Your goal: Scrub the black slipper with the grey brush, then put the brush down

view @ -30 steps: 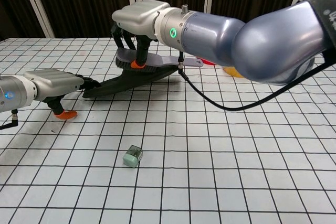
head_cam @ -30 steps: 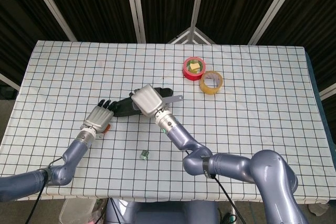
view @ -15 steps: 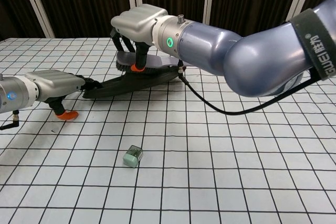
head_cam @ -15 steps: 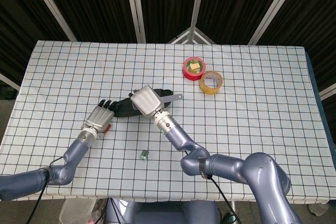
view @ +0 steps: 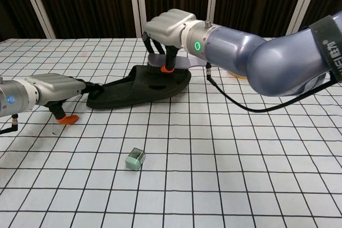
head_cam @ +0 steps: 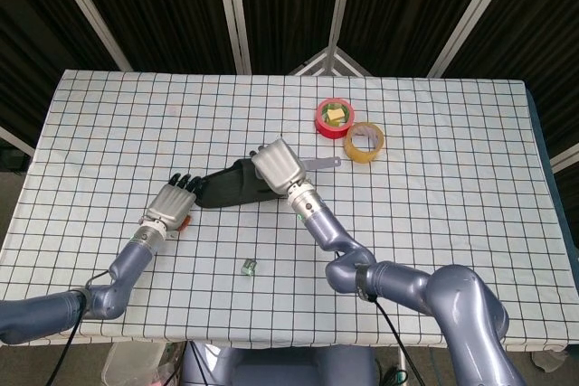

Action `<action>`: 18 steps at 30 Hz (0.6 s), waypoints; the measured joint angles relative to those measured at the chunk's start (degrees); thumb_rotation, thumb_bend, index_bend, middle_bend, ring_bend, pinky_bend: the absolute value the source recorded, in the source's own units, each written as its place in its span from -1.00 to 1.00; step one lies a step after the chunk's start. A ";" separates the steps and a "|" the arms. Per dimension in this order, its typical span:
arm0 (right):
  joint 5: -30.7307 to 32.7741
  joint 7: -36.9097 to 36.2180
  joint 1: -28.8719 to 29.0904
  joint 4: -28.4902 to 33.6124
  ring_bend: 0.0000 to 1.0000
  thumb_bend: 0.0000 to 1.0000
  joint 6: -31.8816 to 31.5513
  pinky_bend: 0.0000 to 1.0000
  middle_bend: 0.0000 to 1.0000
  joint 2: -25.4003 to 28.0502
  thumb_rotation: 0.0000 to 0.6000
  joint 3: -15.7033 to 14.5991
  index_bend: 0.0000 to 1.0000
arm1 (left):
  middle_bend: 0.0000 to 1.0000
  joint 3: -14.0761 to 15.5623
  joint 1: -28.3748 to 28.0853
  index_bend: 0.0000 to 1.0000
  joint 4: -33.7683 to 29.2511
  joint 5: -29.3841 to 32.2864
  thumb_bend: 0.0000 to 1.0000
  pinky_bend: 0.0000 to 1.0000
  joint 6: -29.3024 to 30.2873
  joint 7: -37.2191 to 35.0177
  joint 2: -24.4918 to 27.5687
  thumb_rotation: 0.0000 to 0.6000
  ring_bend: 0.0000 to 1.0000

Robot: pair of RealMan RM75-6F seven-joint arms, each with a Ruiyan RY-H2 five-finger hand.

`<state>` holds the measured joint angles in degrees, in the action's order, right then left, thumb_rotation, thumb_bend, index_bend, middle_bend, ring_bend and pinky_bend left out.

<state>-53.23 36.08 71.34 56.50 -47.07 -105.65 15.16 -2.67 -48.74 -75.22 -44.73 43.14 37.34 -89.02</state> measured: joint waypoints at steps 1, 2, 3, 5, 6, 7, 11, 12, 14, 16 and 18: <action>-0.03 -0.08 -0.07 -0.01 0.27 0.16 0.07 0.34 0.45 0.06 1.00 0.02 0.71 | -0.91 0.03 -0.07 -0.95 -0.01 0.02 0.17 -0.92 0.06 -0.05 0.00 1.00 -0.94; -0.11 -0.21 -0.19 0.03 0.27 0.16 0.19 0.34 0.45 0.13 1.00 0.06 0.71 | -0.91 0.08 -0.16 -0.95 -0.05 0.02 0.17 -0.92 0.14 -0.12 0.01 1.00 -0.94; -0.19 -0.28 -0.26 0.15 0.27 0.16 0.25 0.34 0.45 0.16 1.00 0.08 0.71 | -0.91 0.14 -0.25 -0.95 -0.08 0.02 0.17 -0.92 0.20 -0.18 0.01 1.00 -0.94; -0.47 -0.40 -0.31 0.72 0.27 0.16 0.25 0.34 0.45 0.17 1.00 0.17 0.71 | -0.91 0.26 -0.43 -0.95 -0.13 0.02 0.17 -0.92 0.29 -0.30 -0.05 1.00 -0.94; -0.57 -0.45 -0.32 1.04 0.27 0.16 0.23 0.34 0.45 0.16 1.00 0.24 0.71 | -0.91 0.33 -0.52 -0.95 -0.12 0.04 0.17 -0.92 0.30 -0.36 -0.11 1.00 -0.94; -0.66 -0.50 -0.31 1.38 0.27 0.16 0.23 0.34 0.45 0.13 1.00 0.32 0.71 | -0.91 0.40 -0.58 -0.95 -0.11 0.07 0.17 -0.92 0.29 -0.44 -0.17 1.00 -0.94; -0.91 -0.26 -0.06 2.54 0.27 0.16 0.15 0.34 0.45 -0.51 1.00 0.70 0.71 | -0.91 0.69 -0.83 -0.95 0.14 0.21 0.17 -0.92 0.28 -0.81 -0.43 1.00 -0.94; -0.93 -0.14 0.03 2.62 0.27 0.16 0.10 0.34 0.45 -0.78 1.00 0.77 0.71 | -0.91 0.76 -0.87 -0.95 0.18 0.21 0.17 -0.92 0.32 -0.87 -0.48 1.00 -0.94; -0.94 0.17 0.29 2.73 0.27 0.16 0.00 0.34 0.45 -1.44 1.00 0.96 0.71 | -0.91 0.88 -0.93 -0.95 0.22 0.22 0.17 -0.92 0.39 -1.01 -0.55 1.00 -0.94; -0.93 0.35 0.50 2.74 0.27 0.16 -0.09 0.34 0.45 -1.88 1.00 1.14 0.71 | -0.91 0.95 -0.97 -0.95 0.24 0.22 0.17 -0.92 0.42 -1.09 -0.56 1.00 -0.94; -0.97 0.56 0.77 2.70 0.27 0.16 -0.18 0.34 0.45 -2.38 1.00 1.34 0.71 | -0.91 1.02 -1.05 -0.95 0.26 0.22 0.17 -0.92 0.42 -1.19 -0.57 1.00 -0.94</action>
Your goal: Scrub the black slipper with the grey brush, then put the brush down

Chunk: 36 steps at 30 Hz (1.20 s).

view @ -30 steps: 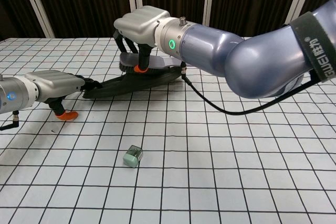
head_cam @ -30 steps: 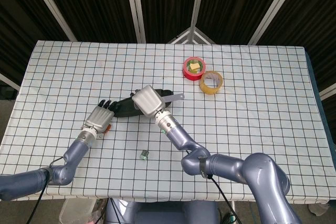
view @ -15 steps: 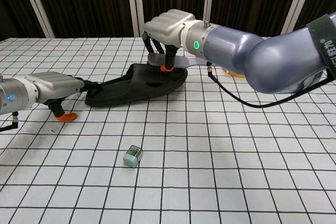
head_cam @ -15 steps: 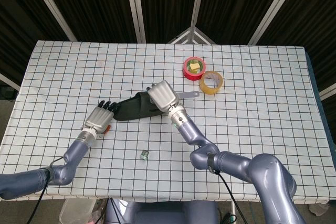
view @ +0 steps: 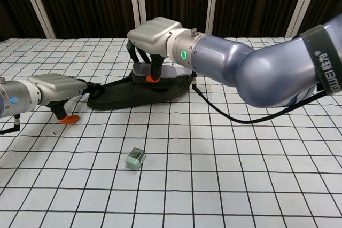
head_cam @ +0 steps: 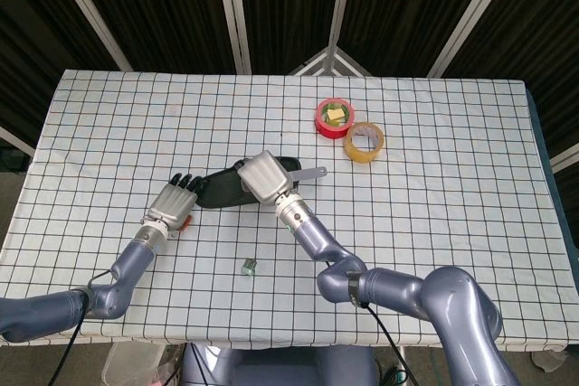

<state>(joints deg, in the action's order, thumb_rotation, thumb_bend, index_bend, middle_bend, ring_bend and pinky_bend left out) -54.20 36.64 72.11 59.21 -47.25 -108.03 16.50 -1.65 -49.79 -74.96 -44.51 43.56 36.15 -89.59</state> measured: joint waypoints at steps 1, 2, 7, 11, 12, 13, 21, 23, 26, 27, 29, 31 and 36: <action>-0.03 0.08 0.12 -0.02 0.27 0.16 -0.05 0.34 0.45 -0.19 1.00 0.09 0.71 | -0.91 0.01 -0.03 -0.95 0.02 0.00 0.17 -0.92 -0.01 -0.04 0.00 1.00 -0.94; -0.11 0.17 0.26 -0.04 0.27 0.16 -0.13 0.34 0.45 -0.42 1.00 0.20 0.71 | -0.91 0.02 -0.08 -0.95 0.09 -0.01 0.17 -0.92 -0.05 -0.13 -0.01 1.00 -0.94; -0.43 0.48 0.89 -0.15 0.27 0.16 -0.26 0.34 0.45 -1.20 1.00 0.66 0.71 | -0.91 0.05 -0.35 -0.95 0.55 0.02 0.17 -0.92 -0.49 -0.53 -0.12 1.00 -0.94; -0.44 0.46 1.02 -0.54 0.27 0.16 -0.13 0.34 0.45 -1.58 1.00 0.85 0.71 | -0.91 0.12 -0.43 -0.95 0.70 -0.29 0.17 -0.92 -0.60 -1.05 -0.06 1.00 -0.94; -0.39 0.44 0.99 -0.71 0.27 0.16 -0.05 0.34 0.45 -1.65 1.00 0.83 0.71 | -0.91 0.15 -0.41 -0.95 0.72 -0.36 0.17 -0.92 -0.56 -1.14 0.01 1.00 -0.94; -0.34 0.42 0.96 -0.93 0.27 0.16 0.05 0.34 0.45 -1.72 1.00 0.81 0.71 | -0.91 0.18 -0.39 -0.95 0.72 -0.39 0.17 -0.92 -0.53 -1.23 0.05 1.00 -0.94; 0.12 -0.60 0.41 -4.32 0.27 0.16 1.46 0.34 0.45 -2.25 1.00 0.55 0.71 | -0.91 0.38 -0.32 -0.95 0.63 -0.44 0.17 -0.92 -0.14 -1.65 0.50 1.00 -0.94; 0.19 -1.04 0.13 -5.41 0.27 0.16 1.85 0.34 0.45 -2.28 1.00 0.46 0.71 | -0.91 0.43 -0.37 -0.95 0.57 -0.36 0.17 -0.92 -0.07 -1.62 0.56 1.00 -0.94; 0.25 -1.67 -0.37 -6.72 0.27 0.16 2.30 0.34 0.45 -2.20 1.00 0.33 0.71 | -0.91 0.50 -0.44 -0.95 0.54 -0.21 0.17 -0.92 -0.02 -1.53 0.55 1.00 -0.94; 0.29 -1.82 -0.53 -7.01 0.27 0.16 2.39 0.34 0.45 -2.15 1.00 0.32 0.71 | -0.91 0.52 -0.46 -0.95 0.51 -0.17 0.17 -0.92 -0.01 -1.50 0.54 1.00 -0.94; 0.32 -2.08 -0.88 -7.55 0.27 0.16 2.55 0.34 0.45 -1.97 1.00 0.24 0.71 | -0.91 0.57 -0.48 -0.95 0.40 -0.13 0.17 -0.92 0.08 -1.43 0.55 1.00 -0.94; 0.27 -2.22 -1.22 -7.83 0.27 0.16 2.64 0.34 0.45 -1.76 1.00 0.11 0.71 | -0.91 0.60 -0.50 -0.95 0.23 -0.09 0.17 -0.92 0.27 -1.35 0.58 1.00 -0.94; 0.10 -2.36 -1.92 -7.69 0.27 0.16 2.65 0.34 0.45 -1.10 1.00 -0.07 0.71 | -0.92 0.71 -0.46 -0.95 -0.43 0.03 0.17 -0.92 0.91 -1.14 0.74 1.00 -0.94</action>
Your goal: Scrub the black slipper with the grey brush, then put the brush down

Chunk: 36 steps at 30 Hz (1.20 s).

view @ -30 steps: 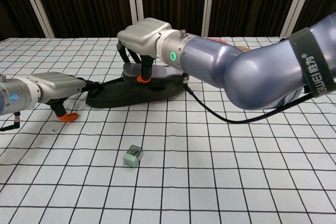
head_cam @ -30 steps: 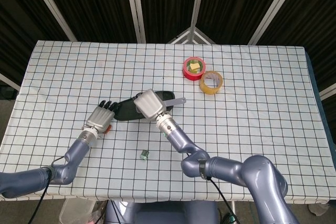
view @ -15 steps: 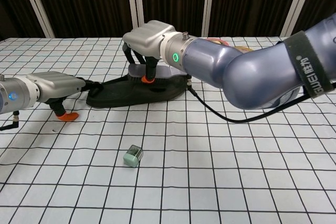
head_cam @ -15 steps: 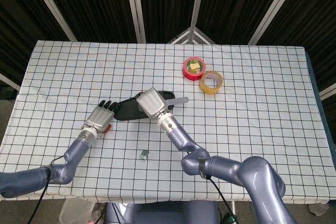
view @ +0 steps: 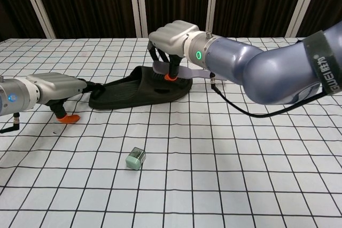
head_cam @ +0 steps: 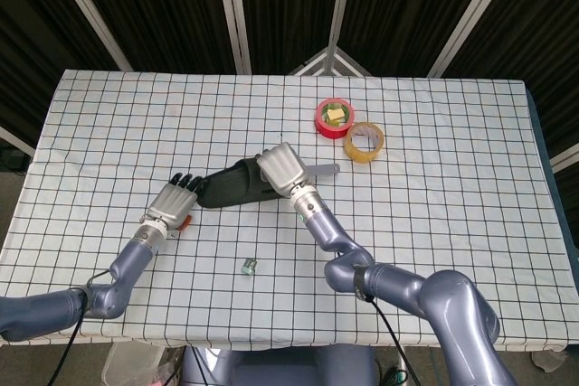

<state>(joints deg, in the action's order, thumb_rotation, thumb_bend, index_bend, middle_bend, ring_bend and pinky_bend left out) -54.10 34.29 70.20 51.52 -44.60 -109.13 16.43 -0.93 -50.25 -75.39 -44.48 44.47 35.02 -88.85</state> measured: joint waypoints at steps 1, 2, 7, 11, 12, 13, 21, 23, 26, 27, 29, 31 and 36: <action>-0.02 0.03 -0.10 0.12 0.27 0.16 -0.03 0.34 0.45 0.12 1.00 -0.02 0.71 | -0.92 0.02 0.01 -0.95 -0.12 0.02 0.17 -0.92 0.10 0.04 0.04 1.00 -0.94; -0.04 0.13 -0.22 0.29 0.27 0.16 -0.10 0.34 0.45 0.27 1.00 -0.05 0.71 | -0.92 0.05 0.03 -0.95 -0.28 0.05 0.17 -0.92 0.23 0.08 0.08 1.00 -0.94; -0.08 0.71 -0.60 1.42 0.27 0.16 -0.67 0.34 0.45 0.87 1.00 -0.03 0.71 | -0.99 0.02 0.18 -1.00 -1.24 -0.34 -0.23 -0.92 0.96 -0.07 0.40 1.00 -0.96; -0.18 2.01 -1.06 3.46 0.27 0.16 -2.01 0.34 0.45 1.92 1.00 -0.04 0.71 | -1.00 -0.13 0.83 -1.00 -1.96 -2.94 -0.59 -0.92 3.07 -1.08 0.62 0.89 -1.00; -0.17 2.45 -1.19 4.04 0.27 0.16 -2.40 0.34 0.45 2.25 1.00 -0.04 0.71 | -1.00 -0.19 1.07 -1.00 -2.11 -3.83 -0.64 -0.92 3.67 -1.56 0.65 0.84 -1.00; -0.15 2.92 -1.34 4.70 0.27 0.16 -2.85 0.34 0.45 2.63 1.00 -0.05 0.71 | -1.00 -0.25 1.35 -1.00 -2.28 -4.83 -0.66 -0.92 4.32 -2.20 0.70 0.82 -1.00; 1.08 8.41 -3.90 13.44 0.27 0.16 -8.06 0.34 0.45 8.27 1.00 -0.10 0.71 | -1.00 -0.01 5.32 -1.00 -5.44 -18.66 -0.71 -0.92 13.34 -10.77 2.44 0.59 -1.00; 1.61 10.18 -5.00 16.50 0.27 0.16 -9.66 0.34 0.45 10.41 1.00 -0.38 0.71 | -1.00 0.46 6.94 -1.00 -7.00 -22.63 -0.71 -0.92 16.74 -13.12 3.72 0.58 -1.00; 2.68 13.18 -6.99 21.39 0.27 0.16 -11.95 0.34 0.45 13.98 1.00 -1.27 0.71 | -1.00 1.36 9.60 -1.00 -9.82 -27.02 -0.71 -0.92 21.67 -15.49 6.29 0.60 -1.00; 3.07 14.06 -7.68 22.94 0.27 0.16 -12.65 0.34 0.45 15.13 1.00 -1.65 0.71 | -1.00 1.68 10.46 -1.00 -10.73 -28.07 -0.72 -0.92 23.10 -16.00 7.16 0.59 -1.00; 4.13 16.00 -9.85 27.25 0.27 0.16 -14.65 0.34 0.45 18.36 1.00 -2.86 0.71 | -1.00 2.51 12.61 -1.00 -12.87 -30.02 -0.74 -0.92 26.40 -16.80 9.37 0.59 -1.00; 4.75 16.78 -11.44 29.92 0.27 0.16 -15.95 0.34 0.45 20.48 1.00 -3.72 0.71 | -1.00 3.33 14.63 -1.00 -14.72 -31.21 -0.77 -0.92 29.20 -17.20 11.36 0.59 -1.00; 5.60 17.50 -16.92 35.25 0.27 0.16 -19.15 0.34 0.45 26.31 1.00 -7.90 0.71 | -1.00 5.93 20.69 -1.00 -19.34 -33.89 -0.79 -0.92 35.93 -17.50 16.56 0.59 -1.00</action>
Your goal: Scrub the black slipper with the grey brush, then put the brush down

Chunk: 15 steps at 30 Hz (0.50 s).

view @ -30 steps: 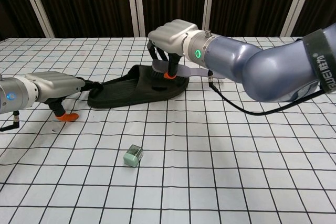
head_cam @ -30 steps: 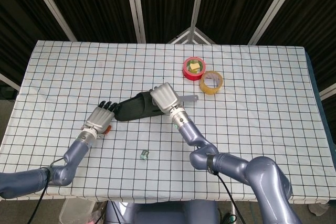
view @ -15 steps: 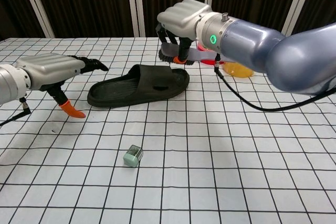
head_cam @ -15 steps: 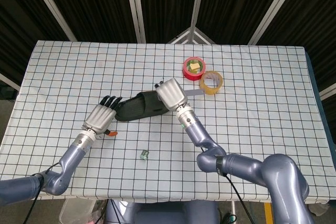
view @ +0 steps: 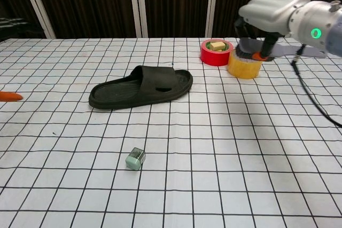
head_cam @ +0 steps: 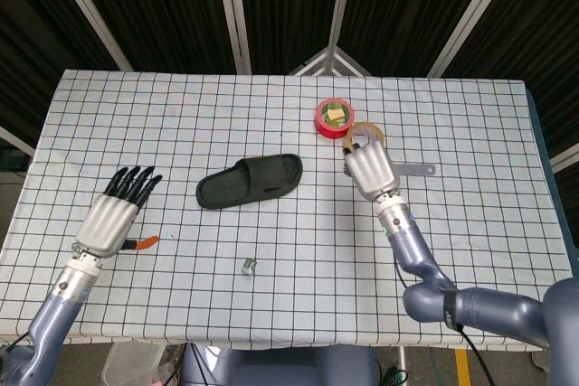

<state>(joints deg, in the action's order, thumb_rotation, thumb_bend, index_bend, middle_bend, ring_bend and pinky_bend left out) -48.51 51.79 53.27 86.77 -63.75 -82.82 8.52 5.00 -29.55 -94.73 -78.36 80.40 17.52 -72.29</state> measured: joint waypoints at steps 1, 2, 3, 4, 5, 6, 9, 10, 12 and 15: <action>0.01 0.09 -0.66 0.13 0.27 0.16 -0.20 0.34 0.45 0.44 1.00 -0.85 0.71 | -1.00 0.39 0.84 -1.00 -0.61 -0.54 -0.79 -0.92 0.85 0.07 0.69 0.59 -1.00; 0.15 0.35 -1.48 0.16 0.27 0.16 -0.34 0.34 0.45 0.91 1.00 -1.98 0.71 | -1.00 0.79 1.74 -1.00 -1.29 -1.30 -0.79 -0.92 1.77 0.23 1.42 0.59 -1.00; 0.39 0.65 -2.04 0.11 0.27 0.16 -0.35 0.34 0.45 1.18 1.00 -2.80 0.71 | -1.00 0.97 2.25 -1.00 -1.72 -1.81 -0.79 -0.92 2.28 0.44 1.84 0.59 -1.00; 0.69 1.00 -2.52 -0.04 0.27 0.16 -0.28 0.34 0.45 1.35 1.00 -3.60 0.71 | -1.00 1.05 2.57 -1.00 -2.05 -2.22 -0.79 -0.92 2.61 0.70 2.14 0.59 -1.00; 1.11 1.47 -3.13 -0.43 0.27 0.16 -0.08 0.34 0.45 1.45 1.00 -4.63 0.71 | -1.00 1.02 2.90 -1.00 -2.39 -2.54 -0.79 -0.92 2.78 1.08 2.35 0.60 -1.00; 1.44 1.78 -3.56 -0.87 0.27 0.16 0.13 0.34 0.45 1.45 1.00 -5.34 0.71 | -1.00 0.94 3.04 -1.00 -2.56 -2.65 -0.79 -0.92 2.75 1.33 2.43 0.60 -1.00; 2.11 2.14 -4.79 -2.53 0.27 0.16 0.96 0.34 0.45 1.06 1.00 -6.90 0.71 | -1.00 0.66 3.13 -1.00 -2.64 -2.60 -0.79 -0.92 1.99 1.86 2.34 0.61 -1.00; 2.16 2.03 -5.06 -2.98 0.27 0.16 1.18 0.34 0.45 0.84 1.00 -7.16 0.71 | -1.00 0.59 3.12 -1.00 -2.62 -2.50 -0.79 -0.92 1.66 2.02 2.26 0.61 -1.00; 2.11 1.69 -5.49 -4.11 0.27 0.16 1.76 0.34 0.45 0.24 1.00 -7.71 0.71 | -1.00 0.40 3.01 -1.00 -2.49 -1.99 -0.79 -0.92 0.53 2.46 2.00 0.59 -1.00; 1.71 0.96 -5.97 -6.11 0.27 0.16 2.86 0.34 0.45 -1.05 1.00 -8.33 0.71 | -1.00 -0.23 2.77 -1.00 -2.10 -0.62 -0.79 -0.92 -1.58 3.20 1.37 0.60 -1.00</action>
<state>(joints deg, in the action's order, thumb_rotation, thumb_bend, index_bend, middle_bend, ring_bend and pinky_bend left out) -46.80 52.75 47.31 80.67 -60.89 -83.87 0.19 4.77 -26.78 -96.83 -78.98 78.82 20.72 -70.92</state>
